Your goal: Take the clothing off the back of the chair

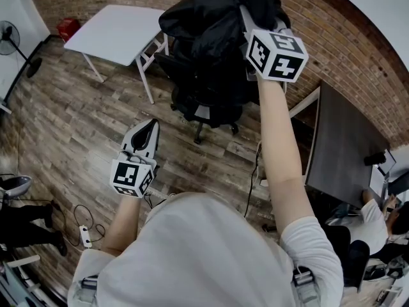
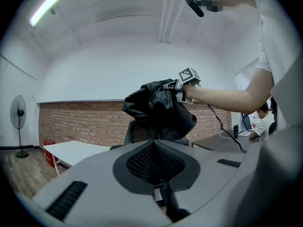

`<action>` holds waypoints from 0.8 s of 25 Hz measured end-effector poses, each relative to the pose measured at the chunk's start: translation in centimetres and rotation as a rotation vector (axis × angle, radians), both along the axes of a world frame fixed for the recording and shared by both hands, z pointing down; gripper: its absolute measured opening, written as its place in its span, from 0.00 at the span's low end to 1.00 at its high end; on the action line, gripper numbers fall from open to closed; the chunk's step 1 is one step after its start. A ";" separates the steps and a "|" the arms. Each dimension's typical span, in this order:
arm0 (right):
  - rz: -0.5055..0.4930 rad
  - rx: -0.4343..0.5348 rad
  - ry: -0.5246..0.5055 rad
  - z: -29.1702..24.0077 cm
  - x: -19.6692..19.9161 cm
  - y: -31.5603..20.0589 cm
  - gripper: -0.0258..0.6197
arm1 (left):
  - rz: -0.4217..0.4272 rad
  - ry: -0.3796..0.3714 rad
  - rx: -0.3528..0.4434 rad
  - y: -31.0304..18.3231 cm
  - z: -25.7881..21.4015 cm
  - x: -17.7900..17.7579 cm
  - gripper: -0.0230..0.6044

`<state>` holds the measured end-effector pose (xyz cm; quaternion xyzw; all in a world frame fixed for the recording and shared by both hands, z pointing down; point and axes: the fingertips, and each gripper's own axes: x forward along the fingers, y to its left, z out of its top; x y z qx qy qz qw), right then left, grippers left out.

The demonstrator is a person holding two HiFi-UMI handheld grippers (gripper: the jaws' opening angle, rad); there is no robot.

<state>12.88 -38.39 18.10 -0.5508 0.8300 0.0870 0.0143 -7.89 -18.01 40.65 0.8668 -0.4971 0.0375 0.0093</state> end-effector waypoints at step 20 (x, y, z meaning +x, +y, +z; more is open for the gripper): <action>0.120 0.148 -0.050 -6.4 10.8 7.4 0.19 | 0.055 0.002 0.006 -0.7 -0.4 1.0 0.07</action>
